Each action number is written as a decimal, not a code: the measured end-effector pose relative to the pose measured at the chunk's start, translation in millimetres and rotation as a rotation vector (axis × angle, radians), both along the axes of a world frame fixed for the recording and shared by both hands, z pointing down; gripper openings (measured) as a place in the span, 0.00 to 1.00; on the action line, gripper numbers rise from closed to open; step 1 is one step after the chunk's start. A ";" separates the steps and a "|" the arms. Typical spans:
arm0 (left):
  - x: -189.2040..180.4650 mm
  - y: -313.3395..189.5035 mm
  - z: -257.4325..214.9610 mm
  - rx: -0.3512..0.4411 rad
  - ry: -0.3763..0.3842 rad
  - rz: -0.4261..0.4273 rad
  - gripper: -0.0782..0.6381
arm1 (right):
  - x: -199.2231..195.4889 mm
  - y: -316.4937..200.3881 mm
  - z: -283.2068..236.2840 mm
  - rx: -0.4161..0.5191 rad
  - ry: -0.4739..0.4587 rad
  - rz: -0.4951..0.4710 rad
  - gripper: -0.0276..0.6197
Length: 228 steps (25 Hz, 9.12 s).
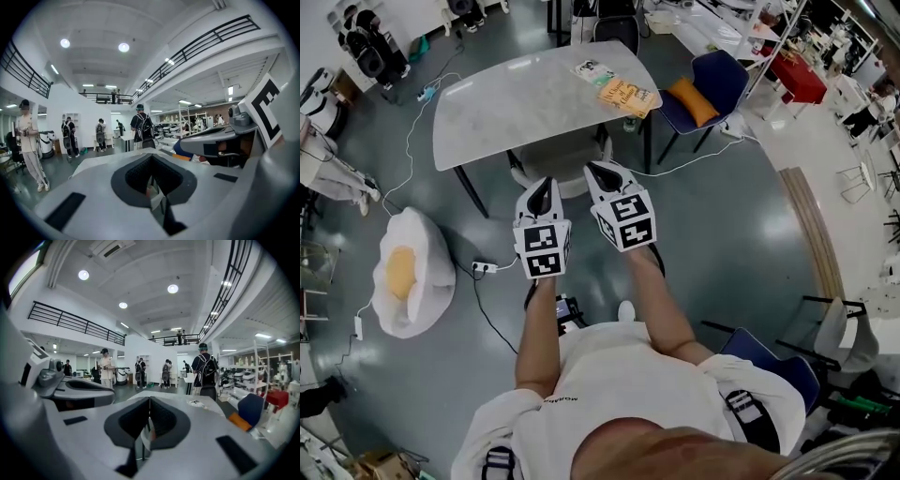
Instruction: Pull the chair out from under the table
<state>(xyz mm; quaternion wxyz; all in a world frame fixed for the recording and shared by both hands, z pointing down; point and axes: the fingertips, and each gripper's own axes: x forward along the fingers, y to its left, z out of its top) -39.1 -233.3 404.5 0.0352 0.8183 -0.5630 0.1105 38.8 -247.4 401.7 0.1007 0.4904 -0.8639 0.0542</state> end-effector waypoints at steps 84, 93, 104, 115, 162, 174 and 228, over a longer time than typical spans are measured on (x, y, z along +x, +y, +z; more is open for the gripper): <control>26.3 -168.8 434.2 -0.251 -1.183 0.594 0.41 | -17.4 -159.5 452.8 -0.049 1.284 -0.713 0.45; 18.5 -173.3 449.5 -0.317 -1.178 0.587 0.24 | -17.8 -164.6 458.8 -0.041 1.273 -0.737 0.21; 20.7 -164.2 449.5 -0.326 -1.213 0.558 0.22 | -15.7 -156.7 460.0 -0.063 1.274 -0.726 0.19; 23.3 -133.7 444.7 -0.370 -1.222 0.620 0.21 | -13.8 -126.0 456.1 -0.062 1.276 -0.755 0.18; 40.2 57.7 435.5 -0.451 -1.155 0.671 0.20 | 2.7 66.5 448.1 -0.143 1.271 -0.841 0.18; 40.3 101.7 435.0 -0.475 -1.145 0.689 0.20 | 2.9 112.9 446.0 -0.153 1.248 -0.865 0.18; 65.5 197.3 385.5 -0.601 -0.987 0.773 0.21 | 27.8 211.7 406.0 -0.250 1.249 -0.913 0.18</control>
